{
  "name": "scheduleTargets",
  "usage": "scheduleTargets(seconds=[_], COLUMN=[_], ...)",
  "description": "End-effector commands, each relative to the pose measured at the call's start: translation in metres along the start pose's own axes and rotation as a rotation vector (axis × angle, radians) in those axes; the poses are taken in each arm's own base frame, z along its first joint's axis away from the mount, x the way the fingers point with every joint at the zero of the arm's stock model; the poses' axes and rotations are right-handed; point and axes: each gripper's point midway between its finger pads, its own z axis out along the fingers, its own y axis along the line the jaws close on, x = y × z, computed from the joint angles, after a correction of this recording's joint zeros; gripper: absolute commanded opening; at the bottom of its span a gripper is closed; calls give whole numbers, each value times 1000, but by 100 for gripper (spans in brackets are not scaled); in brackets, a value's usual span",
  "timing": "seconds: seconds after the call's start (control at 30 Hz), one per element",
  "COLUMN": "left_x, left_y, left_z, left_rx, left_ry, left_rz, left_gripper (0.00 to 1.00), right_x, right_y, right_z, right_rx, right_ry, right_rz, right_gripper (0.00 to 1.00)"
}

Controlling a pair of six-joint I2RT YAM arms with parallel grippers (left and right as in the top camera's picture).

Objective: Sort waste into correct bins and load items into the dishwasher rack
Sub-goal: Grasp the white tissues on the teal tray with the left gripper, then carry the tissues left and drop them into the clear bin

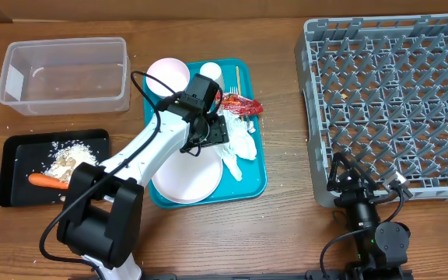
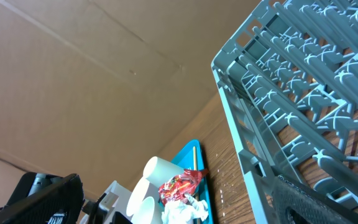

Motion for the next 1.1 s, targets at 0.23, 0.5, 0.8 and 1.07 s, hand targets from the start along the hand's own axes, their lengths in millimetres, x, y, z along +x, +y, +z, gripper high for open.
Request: scheduleTargets(seconds=[0.23, 0.5, 0.8, 1.07], left_x=[5, 5, -16, -101], left_y=[1, -11, -55, 4], left_z=[13, 3, -76, -145], left_rx=[-17, 25, 100, -17], left_ry=[21, 54, 66, -160], left_rz=[-45, -43, 102, -10], left_gripper=[54, 4, 4, 4], right_x=[3, 3, 3, 3], right_y=[-2, -2, -2, -2], right_z=[0, 0, 0, 0], right_rx=[-3, -3, -3, -3], right_ry=[7, 7, 7, 7], right_rz=[4, 4, 4, 4], right_gripper=[100, 100, 100, 100])
